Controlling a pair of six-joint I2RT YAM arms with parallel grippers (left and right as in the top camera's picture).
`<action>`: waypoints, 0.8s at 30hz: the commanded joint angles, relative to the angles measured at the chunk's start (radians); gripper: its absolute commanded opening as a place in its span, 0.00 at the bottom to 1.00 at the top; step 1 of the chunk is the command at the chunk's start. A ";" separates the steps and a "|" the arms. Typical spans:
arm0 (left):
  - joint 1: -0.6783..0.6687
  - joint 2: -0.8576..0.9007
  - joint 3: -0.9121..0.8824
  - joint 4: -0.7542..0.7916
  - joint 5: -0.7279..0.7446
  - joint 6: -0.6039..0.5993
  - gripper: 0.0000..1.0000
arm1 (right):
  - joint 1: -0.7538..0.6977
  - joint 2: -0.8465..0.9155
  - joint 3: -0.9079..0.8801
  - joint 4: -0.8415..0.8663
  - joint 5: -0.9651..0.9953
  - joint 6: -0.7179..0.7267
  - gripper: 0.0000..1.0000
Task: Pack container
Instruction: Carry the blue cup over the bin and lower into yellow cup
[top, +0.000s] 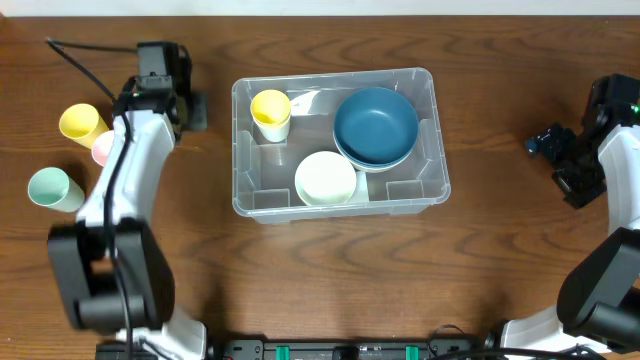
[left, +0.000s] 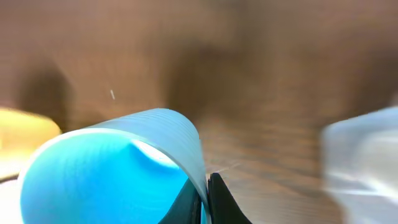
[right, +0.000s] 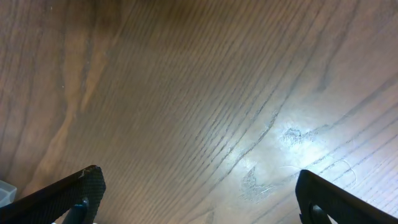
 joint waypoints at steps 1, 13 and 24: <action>-0.042 -0.146 0.042 0.014 -0.005 -0.013 0.06 | -0.003 -0.001 0.003 0.001 0.004 0.013 0.99; -0.253 -0.308 0.042 0.038 0.082 -0.024 0.06 | -0.003 -0.001 0.004 0.001 0.004 0.013 0.99; -0.381 -0.193 0.042 0.008 0.082 -0.024 0.06 | -0.003 -0.001 0.004 0.001 0.004 0.013 0.99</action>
